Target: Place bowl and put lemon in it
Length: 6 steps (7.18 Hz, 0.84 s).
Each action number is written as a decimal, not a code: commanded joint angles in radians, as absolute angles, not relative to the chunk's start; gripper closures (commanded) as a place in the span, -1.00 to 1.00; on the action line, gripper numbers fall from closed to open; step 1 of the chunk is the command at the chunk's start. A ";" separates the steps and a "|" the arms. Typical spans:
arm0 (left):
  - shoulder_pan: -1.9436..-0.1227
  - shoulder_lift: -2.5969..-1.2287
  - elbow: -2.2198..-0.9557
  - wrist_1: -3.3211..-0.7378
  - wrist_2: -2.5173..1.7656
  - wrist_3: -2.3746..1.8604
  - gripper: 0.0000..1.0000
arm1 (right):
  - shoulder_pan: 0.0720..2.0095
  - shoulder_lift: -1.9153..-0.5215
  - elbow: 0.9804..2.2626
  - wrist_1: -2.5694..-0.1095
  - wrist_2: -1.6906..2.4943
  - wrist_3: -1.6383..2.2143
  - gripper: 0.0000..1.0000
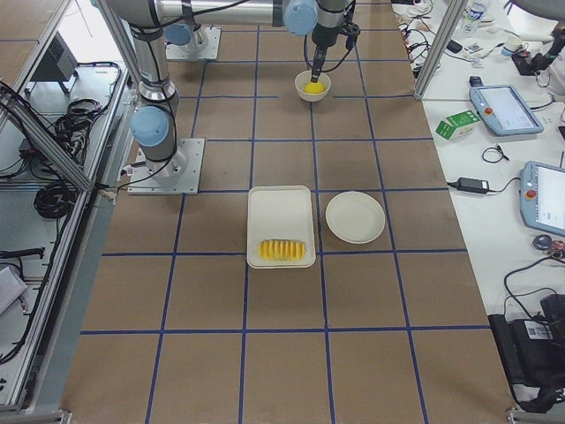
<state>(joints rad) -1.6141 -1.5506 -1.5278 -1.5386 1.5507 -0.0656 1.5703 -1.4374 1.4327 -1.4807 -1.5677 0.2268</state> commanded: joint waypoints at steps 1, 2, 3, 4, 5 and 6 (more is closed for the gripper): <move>-1.631 -1.551 -1.528 -1.537 1.554 -0.066 -1.00 | 1.546 -1.552 1.434 -1.421 -1.568 0.176 -1.00; -1.629 -1.554 -1.526 -1.537 1.563 -0.066 -1.00 | 1.548 -1.554 1.437 -1.417 -1.566 0.173 -1.00; -1.629 -1.551 -1.526 -1.539 1.563 -0.066 -1.00 | 1.548 -1.557 1.490 -1.420 -1.566 0.178 -1.00; -1.628 -1.551 -1.525 -1.539 1.560 -0.066 -1.00 | 1.548 -1.577 1.552 -1.436 -1.566 0.175 -1.00; -1.626 -1.551 -1.526 -1.539 1.560 -0.066 -1.00 | 1.548 -1.607 1.586 -1.457 -1.565 0.175 -1.00; -1.623 -1.548 -1.528 -1.539 1.562 -0.060 -1.00 | 1.548 -1.609 1.586 -1.480 -1.563 0.172 -1.00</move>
